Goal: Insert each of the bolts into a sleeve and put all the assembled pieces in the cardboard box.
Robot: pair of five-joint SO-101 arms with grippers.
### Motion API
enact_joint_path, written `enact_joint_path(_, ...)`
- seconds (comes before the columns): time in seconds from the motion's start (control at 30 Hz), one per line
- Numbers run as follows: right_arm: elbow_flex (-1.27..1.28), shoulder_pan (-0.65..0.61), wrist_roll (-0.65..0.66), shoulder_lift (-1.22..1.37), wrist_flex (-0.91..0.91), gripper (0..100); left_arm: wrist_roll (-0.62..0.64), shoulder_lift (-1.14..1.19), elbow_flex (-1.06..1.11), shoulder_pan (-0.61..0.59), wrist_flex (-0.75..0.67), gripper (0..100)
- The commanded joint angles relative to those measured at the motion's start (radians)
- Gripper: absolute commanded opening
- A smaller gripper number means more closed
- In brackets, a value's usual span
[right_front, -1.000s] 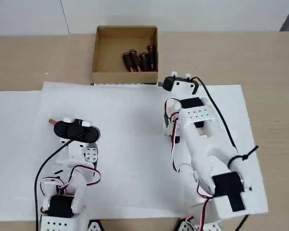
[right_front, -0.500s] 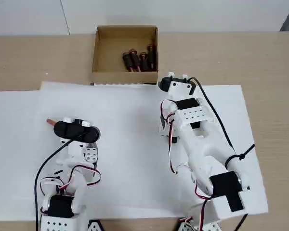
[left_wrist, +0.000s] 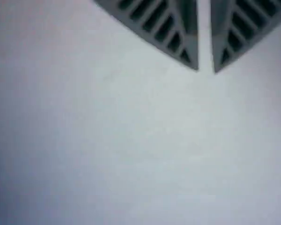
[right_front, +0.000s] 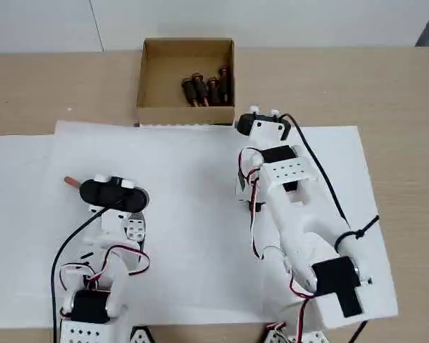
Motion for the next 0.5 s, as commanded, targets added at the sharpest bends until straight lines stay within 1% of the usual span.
enact_joint_path(0.0,-0.012,-0.015,0.032,-0.148,0.036,0.3,0.002,-0.009,-0.002,0.000,-0.002,1)
enact_joint_path(0.2,-0.012,-0.013,0.087,-0.341,0.160,0.3,0.006,-0.009,-0.012,-0.002,0.006,1)
enact_joint_path(0.33,-0.009,-0.001,0.094,-0.435,0.246,0.3,0.008,-0.006,-0.160,-0.002,0.103,1)
enact_joint_path(0.47,-0.006,0.048,0.094,-0.475,0.321,0.3,0.003,-0.003,-0.286,-0.002,0.178,1)
